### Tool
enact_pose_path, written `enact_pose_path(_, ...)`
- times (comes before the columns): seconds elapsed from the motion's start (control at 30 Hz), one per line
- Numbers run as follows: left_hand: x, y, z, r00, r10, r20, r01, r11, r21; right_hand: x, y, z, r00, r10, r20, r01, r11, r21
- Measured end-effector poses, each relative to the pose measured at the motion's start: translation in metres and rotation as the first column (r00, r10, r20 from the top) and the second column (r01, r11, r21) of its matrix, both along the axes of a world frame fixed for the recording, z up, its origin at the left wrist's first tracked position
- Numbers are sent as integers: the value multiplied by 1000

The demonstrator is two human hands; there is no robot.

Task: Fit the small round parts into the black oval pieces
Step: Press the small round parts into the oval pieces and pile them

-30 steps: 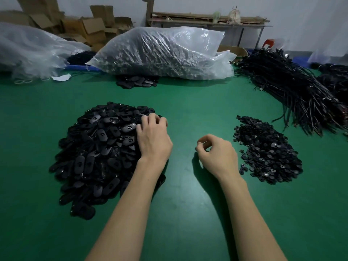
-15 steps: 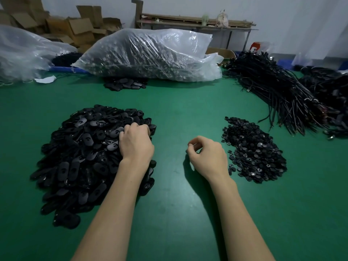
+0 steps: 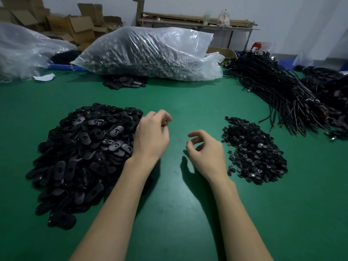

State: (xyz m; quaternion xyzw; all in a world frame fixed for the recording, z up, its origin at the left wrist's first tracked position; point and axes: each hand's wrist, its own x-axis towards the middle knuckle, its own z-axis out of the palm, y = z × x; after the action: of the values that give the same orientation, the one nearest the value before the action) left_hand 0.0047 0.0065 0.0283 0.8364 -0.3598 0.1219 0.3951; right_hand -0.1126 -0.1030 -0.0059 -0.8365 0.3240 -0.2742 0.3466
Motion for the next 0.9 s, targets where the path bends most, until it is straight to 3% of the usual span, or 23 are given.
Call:
enact_pose_path(0.07, -9, -8, -2, 957, -209, -203, 195, 977, -90, -2, -3, 2, 996, 32, 86, -39, 995, 89)
enact_pose_path(0.13, -16, -14, -8, 893, -307, -328, 282, 951, -123, -5, -7, 5, 985, 55, 161, -81, 984, 160)
enact_pose_path(0.37, -27, -22, -25, 797, -398, -454, 349, 917, -192, -18, -21, 8, 983, 43, 180, -93, 957, 275)
enact_pose_path(0.43, -29, -23, -27, 792, -394, -465, 331, 919, -215, -20, -25, 9, 991, 30, 132, -62, 968, 244)
enact_pose_path(0.57, -25, -21, -31, 753, -356, -553, 278, 934, -223, -40, -48, 14, 965, -192, -177, 180, 980, -82)
enact_pose_path(0.63, -22, -20, -33, 715, -365, -596, 271, 931, -245, -52, -60, 16, 923, -297, -246, 261, 951, -167)
enact_pose_path(0.77, -20, -20, -34, 705, -368, -607, 261, 930, -260, -65, -72, 12, 879, -356, -317, 336, 934, -119)
enact_pose_path(0.9, -19, -18, -34, 711, -353, -608, 242, 935, -260, -69, -72, 8, 879, -412, -240, 420, 907, -19)
